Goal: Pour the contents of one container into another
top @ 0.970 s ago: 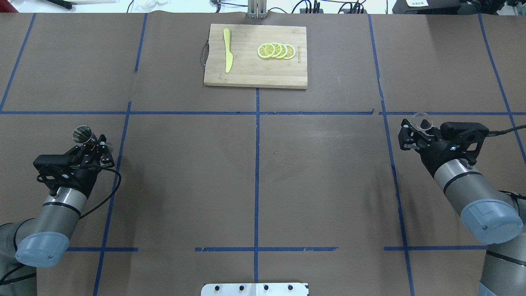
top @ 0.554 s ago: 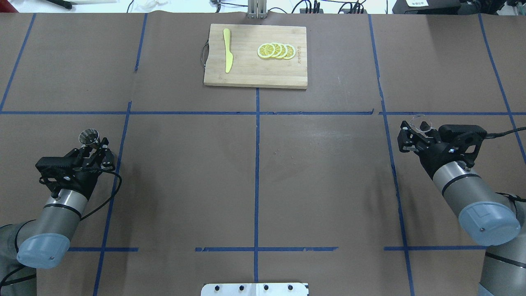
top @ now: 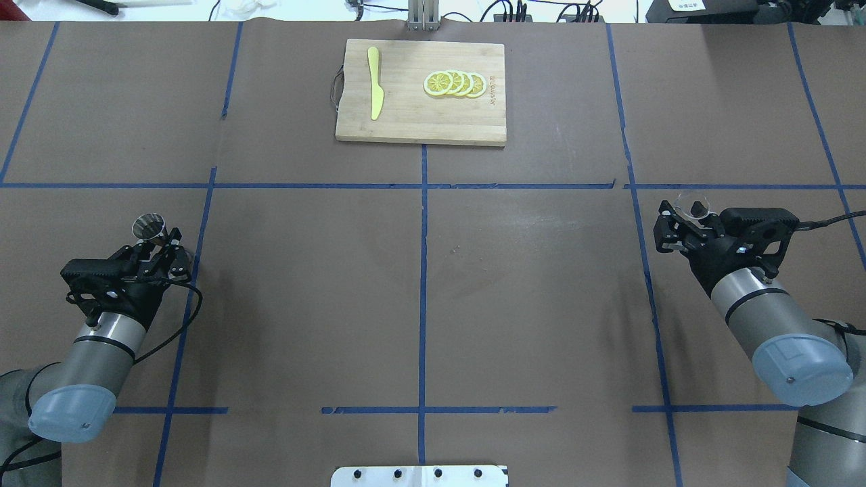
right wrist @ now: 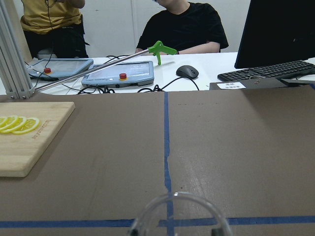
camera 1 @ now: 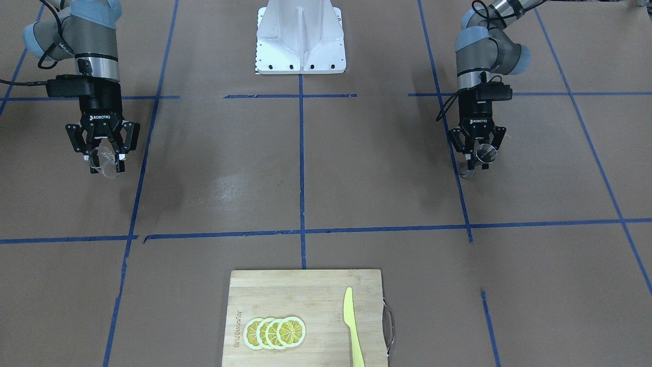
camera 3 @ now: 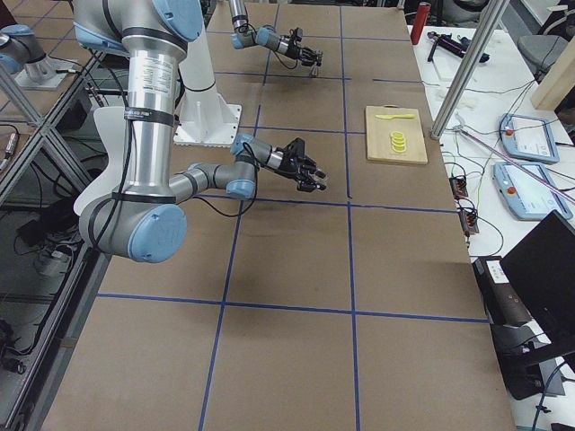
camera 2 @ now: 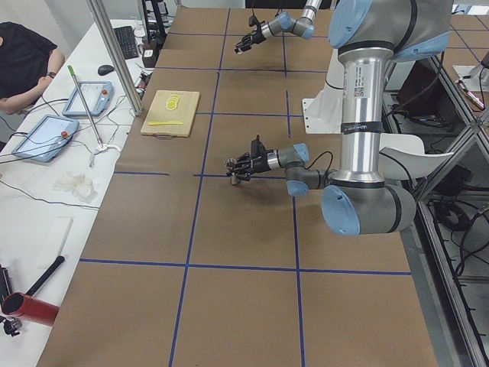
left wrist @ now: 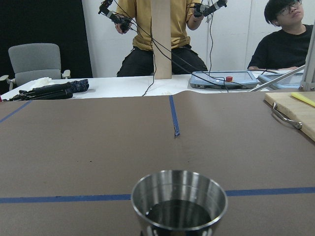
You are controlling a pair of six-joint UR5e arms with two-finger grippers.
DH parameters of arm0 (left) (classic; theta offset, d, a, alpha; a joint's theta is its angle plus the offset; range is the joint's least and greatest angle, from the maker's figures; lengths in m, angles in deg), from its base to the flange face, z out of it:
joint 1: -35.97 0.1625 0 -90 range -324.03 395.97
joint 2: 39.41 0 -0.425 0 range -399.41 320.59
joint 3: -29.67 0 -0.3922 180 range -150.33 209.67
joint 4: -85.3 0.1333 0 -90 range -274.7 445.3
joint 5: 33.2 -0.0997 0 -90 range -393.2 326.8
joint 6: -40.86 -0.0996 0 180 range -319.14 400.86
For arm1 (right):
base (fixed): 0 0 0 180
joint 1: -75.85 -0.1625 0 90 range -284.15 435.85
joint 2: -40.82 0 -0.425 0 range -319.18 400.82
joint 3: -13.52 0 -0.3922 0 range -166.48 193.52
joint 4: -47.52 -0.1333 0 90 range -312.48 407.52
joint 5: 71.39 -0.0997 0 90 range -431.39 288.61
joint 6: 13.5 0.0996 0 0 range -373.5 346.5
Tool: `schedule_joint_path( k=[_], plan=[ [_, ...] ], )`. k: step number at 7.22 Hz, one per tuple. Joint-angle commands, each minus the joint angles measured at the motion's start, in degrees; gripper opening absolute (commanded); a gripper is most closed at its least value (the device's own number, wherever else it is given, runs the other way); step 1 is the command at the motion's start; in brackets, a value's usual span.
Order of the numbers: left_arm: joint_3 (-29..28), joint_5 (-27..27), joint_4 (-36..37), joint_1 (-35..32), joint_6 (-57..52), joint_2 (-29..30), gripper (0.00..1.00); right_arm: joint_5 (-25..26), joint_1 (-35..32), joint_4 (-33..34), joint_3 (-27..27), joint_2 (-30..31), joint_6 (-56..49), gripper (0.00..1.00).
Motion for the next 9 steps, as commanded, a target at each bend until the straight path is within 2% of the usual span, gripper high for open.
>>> schedule_joint_path(
  k=[1,2,3,4,5,9],
  plan=[
    [0.0,0.0,-0.3,0.0,-0.1,0.0,0.47,0.1,0.1,0.1,0.0,0.0,-0.1,0.0],
    [-0.1,0.0,-0.4,0.0,-0.1,0.0,0.5,0.1,0.1,0.0,0.0,-0.1,-0.1,0.0],
    [-0.1,0.0,-0.3,0.0,-0.1,0.0,0.61,0.1,0.1,0.1,0.0,-0.1,-0.1,0.0],
    [-0.2,0.0,-0.4,0.0,-0.1,0.0,1.0,0.1,0.1,0.0,0.1,-0.1,-0.1,0.0],
    [0.1,0.2,-0.5,0.0,-0.1,-0.1,1.0,0.7,0.5,0.1,0.1,-0.1,-0.1,0.0],
    [2.8,8.8,-0.4,-0.3,-1.9,-2.4,1.0,4.3,2.9,0.0,1.3,0.0,0.6,0.0]
  ],
)
